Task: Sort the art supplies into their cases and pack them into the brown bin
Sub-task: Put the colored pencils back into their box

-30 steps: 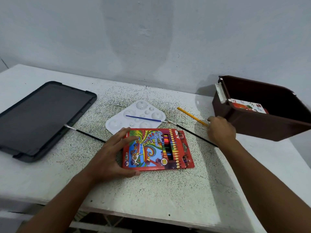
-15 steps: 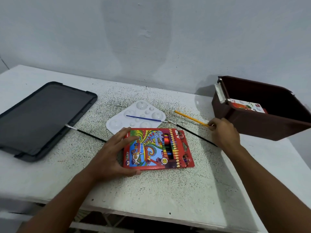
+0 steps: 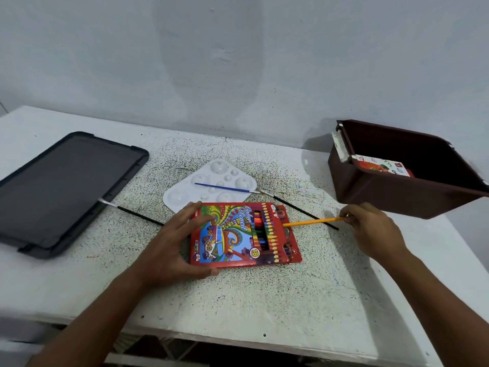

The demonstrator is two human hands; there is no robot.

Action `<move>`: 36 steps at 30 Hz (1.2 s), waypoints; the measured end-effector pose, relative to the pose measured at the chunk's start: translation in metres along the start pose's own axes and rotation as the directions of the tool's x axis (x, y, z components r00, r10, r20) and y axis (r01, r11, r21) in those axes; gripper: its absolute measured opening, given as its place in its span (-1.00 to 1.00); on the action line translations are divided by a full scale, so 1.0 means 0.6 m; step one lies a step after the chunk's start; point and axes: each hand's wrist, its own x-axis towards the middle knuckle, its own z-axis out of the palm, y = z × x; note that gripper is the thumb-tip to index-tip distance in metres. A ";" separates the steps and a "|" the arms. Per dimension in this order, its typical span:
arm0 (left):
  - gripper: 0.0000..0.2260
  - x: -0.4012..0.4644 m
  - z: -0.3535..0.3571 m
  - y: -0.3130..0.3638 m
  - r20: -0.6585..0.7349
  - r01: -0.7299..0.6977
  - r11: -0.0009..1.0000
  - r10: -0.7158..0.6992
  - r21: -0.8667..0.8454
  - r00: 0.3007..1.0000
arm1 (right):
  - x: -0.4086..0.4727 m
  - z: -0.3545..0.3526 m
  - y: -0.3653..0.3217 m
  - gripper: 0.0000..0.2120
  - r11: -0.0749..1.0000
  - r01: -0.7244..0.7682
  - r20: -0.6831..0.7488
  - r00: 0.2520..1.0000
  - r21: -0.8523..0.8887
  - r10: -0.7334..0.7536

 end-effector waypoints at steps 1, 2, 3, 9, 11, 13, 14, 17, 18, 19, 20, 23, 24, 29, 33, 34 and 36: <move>-0.14 0.000 0.000 0.000 -0.001 0.001 1.000 -0.001 0.001 1.000 | 0.002 0.000 0.001 -0.89 1.000 0.000 -0.001 1.000 0.014 0.000; -0.14 -0.001 0.000 0.000 -0.002 0.003 1.000 -0.003 0.003 1.000 | 0.004 -0.001 0.003 -0.88 1.000 -0.001 0.002 1.000 0.031 0.001; -0.14 -0.001 0.000 0.000 -0.003 0.003 1.000 -0.003 0.003 1.000 | 0.004 -0.002 0.006 -0.87 0.999 0.000 0.003 1.000 0.048 0.000; -0.15 0.000 -0.001 0.001 -0.012 -0.018 1.000 0.018 0.011 1.000 | 0.000 -0.009 0.014 -0.84 0.997 0.019 0.015 1.000 0.076 -0.020; -0.16 0.000 -0.001 0.003 -0.020 -0.009 1.000 0.009 0.004 1.000 | -0.002 -0.010 0.016 -0.82 0.995 0.020 0.020 1.000 0.094 -0.022; -0.15 -0.001 -0.002 0.005 -0.019 0.000 1.000 0.000 -0.002 1.000 | -0.003 -0.009 0.010 -0.82 0.994 0.023 0.040 0.999 0.109 -0.028; -0.15 -0.001 -0.002 0.005 -0.019 0.001 1.000 -0.001 -0.003 1.000 | -0.003 -0.009 0.004 -0.83 0.993 0.023 0.052 0.998 0.118 -0.029; -0.15 -0.001 -0.003 0.004 -0.018 0.006 1.000 -0.006 -0.002 1.000 | 0.000 -0.003 -0.022 -0.85 0.985 0.050 0.082 0.995 0.162 -0.064; -0.15 -0.001 -0.002 0.004 -0.017 0.007 1.000 -0.007 -0.001 1.000 | 0.001 0.001 -0.033 -0.85 0.980 0.072 0.089 0.992 0.184 -0.090; -0.15 -0.002 -0.003 0.004 -0.015 0.006 1.000 -0.006 0.001 1.000 | 0.003 0.006 -0.044 -0.85 0.973 0.100 0.096 0.988 0.206 -0.122; -0.14 -0.002 -0.003 0.004 -0.013 0.006 1.000 -0.006 0.002 1.000 | 0.004 0.011 -0.057 -0.84 0.965 0.127 0.103 0.983 0.227 -0.154; -0.14 -0.001 -0.002 0.006 -0.016 0.010 1.000 -0.010 0.001 1.000 | 0.008 0.025 -0.093 -0.83 0.937 0.168 0.118 0.970 0.305 -0.212; -0.14 -0.002 -0.002 0.006 -0.017 0.009 1.000 -0.009 0.002 1.000 | 0.008 0.030 -0.104 -0.83 0.928 0.168 0.124 0.968 0.332 -0.219; -0.15 -0.002 -0.003 0.006 -0.011 0.010 1.000 -0.010 0.016 1.000 | 0.008 0.054 -0.138 -0.81 0.889 0.143 0.120 0.969 0.436 -0.215; -0.15 -0.001 -0.003 0.008 0.003 0.025 0.999 -0.025 0.032 1.000 | 0.008 0.063 -0.142 -0.84 0.869 0.131 0.104 0.973 0.477 -0.204; -0.15 -0.001 -0.004 0.008 0.004 0.023 0.999 -0.023 0.036 1.000 | 0.007 0.066 -0.140 -0.83 0.858 0.136 0.088 0.975 0.496 -0.205; -0.16 0.000 -0.005 0.009 0.019 0.015 0.999 -0.015 0.039 1.000 | 0.004 0.072 -0.134 -0.83 0.830 0.153 0.058 0.975 0.536 -0.217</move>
